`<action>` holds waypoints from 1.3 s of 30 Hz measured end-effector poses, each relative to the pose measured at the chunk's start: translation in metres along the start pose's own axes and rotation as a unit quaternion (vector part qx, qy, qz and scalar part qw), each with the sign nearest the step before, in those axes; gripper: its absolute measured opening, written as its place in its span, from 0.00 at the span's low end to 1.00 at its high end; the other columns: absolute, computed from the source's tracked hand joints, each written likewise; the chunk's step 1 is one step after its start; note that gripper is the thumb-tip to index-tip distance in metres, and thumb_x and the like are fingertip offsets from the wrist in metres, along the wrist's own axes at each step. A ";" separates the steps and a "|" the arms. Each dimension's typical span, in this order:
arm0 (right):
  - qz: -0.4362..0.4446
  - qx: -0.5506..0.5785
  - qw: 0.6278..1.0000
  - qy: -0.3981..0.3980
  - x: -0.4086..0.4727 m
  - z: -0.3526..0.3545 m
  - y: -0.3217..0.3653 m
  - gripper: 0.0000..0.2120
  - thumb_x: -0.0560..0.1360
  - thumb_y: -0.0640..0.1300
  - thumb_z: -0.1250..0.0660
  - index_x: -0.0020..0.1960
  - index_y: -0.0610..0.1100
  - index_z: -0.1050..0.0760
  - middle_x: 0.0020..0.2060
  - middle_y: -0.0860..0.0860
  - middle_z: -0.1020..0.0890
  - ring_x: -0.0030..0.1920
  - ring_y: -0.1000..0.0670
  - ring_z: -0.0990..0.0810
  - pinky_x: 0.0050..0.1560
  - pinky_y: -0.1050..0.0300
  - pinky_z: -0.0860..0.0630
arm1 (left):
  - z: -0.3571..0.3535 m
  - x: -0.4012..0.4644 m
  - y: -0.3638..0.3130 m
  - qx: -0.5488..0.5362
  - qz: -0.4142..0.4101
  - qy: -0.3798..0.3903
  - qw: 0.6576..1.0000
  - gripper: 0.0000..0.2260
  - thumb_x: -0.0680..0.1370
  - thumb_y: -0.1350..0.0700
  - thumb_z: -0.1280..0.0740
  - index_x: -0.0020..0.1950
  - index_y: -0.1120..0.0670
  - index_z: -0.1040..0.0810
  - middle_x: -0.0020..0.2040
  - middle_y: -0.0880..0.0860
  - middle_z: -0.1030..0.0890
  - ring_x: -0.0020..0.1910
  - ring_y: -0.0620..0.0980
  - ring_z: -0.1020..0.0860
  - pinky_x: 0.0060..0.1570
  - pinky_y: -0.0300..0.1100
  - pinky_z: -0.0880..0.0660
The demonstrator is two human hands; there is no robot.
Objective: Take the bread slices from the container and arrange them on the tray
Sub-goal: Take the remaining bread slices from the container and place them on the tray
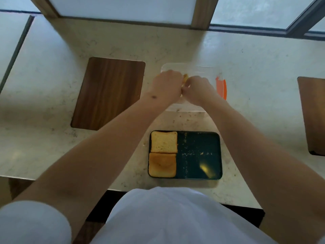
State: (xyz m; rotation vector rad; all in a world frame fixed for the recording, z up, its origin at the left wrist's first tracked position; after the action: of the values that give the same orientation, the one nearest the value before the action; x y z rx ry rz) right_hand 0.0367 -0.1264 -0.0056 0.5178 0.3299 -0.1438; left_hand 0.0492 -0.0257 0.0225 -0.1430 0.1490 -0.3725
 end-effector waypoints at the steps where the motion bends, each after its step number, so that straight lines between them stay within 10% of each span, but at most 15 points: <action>1: -0.024 0.020 0.999 0.016 0.010 -0.001 -0.001 0.07 0.76 0.40 0.39 0.40 0.40 0.26 0.33 0.50 0.24 0.37 0.45 0.21 0.36 0.53 0.26 | -0.004 0.011 -0.004 -0.003 -0.014 0.008 1.000 0.09 0.75 0.69 0.39 0.46 0.60 0.20 0.42 0.59 0.21 0.43 0.58 0.20 0.39 0.47 0.27; 7: -0.207 0.257 0.935 0.127 0.041 -0.031 -0.034 0.05 0.79 0.39 0.37 0.47 0.39 0.25 0.42 0.43 0.16 0.41 0.45 0.12 0.50 0.47 0.15 | -0.057 0.055 0.002 -0.004 -0.030 0.043 0.999 0.11 0.76 0.66 0.39 0.57 0.63 0.27 0.54 0.65 0.24 0.49 0.62 0.23 0.40 0.48 0.36; 12: -0.254 0.305 0.909 0.124 0.061 -0.047 -0.051 0.10 0.79 0.41 0.41 0.46 0.37 0.24 0.43 0.39 0.13 0.40 0.42 0.13 0.50 0.44 0.15 | -0.081 0.076 0.010 -0.050 0.001 0.057 0.997 0.12 0.77 0.65 0.41 0.37 0.53 0.38 0.34 0.53 0.31 0.29 0.51 0.34 0.29 0.44 0.41; 21: -0.265 0.440 0.846 0.144 0.065 -0.063 -0.062 0.07 0.75 0.39 0.33 0.49 0.37 0.19 0.45 0.39 0.13 0.42 0.44 0.12 0.41 0.50 0.14 | -0.081 0.080 0.007 -0.061 0.006 0.108 0.992 0.16 0.77 0.63 0.36 0.31 0.52 0.35 0.34 0.54 0.26 0.32 0.55 0.26 0.35 0.46 0.31; 27: -0.229 0.420 0.868 0.131 0.054 -0.033 -0.048 0.13 0.78 0.33 0.40 0.59 0.33 0.22 0.53 0.36 0.15 0.46 0.43 0.14 0.43 0.51 0.15 | -0.056 0.066 -0.015 -0.113 0.028 0.084 0.990 0.02 0.76 0.59 0.36 0.44 0.55 0.26 0.41 0.56 0.21 0.40 0.58 0.21 0.40 0.50 0.25; 33: -0.165 0.387 0.899 0.124 0.004 0.026 -0.038 0.10 0.79 0.43 0.34 0.58 0.39 0.24 0.52 0.42 0.15 0.51 0.44 0.15 0.56 0.46 0.18 | -0.014 0.034 -0.030 -0.279 0.046 0.053 0.958 0.12 0.76 0.59 0.33 0.59 0.58 0.27 0.51 0.56 0.19 0.50 0.56 0.20 0.51 0.53 0.21; 39: -0.055 0.409 0.909 0.057 -0.072 0.050 -0.042 0.20 0.77 0.53 0.28 0.64 0.45 0.25 0.49 0.48 0.13 0.48 0.51 0.13 0.52 0.52 0.17 | 0.016 -0.038 -0.032 -0.467 0.045 -0.042 0.882 0.08 0.78 0.56 0.30 0.55 0.52 0.25 0.43 0.44 0.20 0.42 0.34 0.20 0.38 0.26 0.26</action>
State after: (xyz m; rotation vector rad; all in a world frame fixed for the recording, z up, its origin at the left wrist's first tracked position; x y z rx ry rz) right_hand -0.0265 -0.1845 0.0408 1.3462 0.4083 -0.3684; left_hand 0.0053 -0.0395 0.0477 -1.1075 0.2402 -0.1730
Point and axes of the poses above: each hand's wrist, its own x-axis towards the middle knuckle, its own z-axis out of the back of the hand, y = z × x, the point moved 6 cm from there along x, towards the middle knuckle
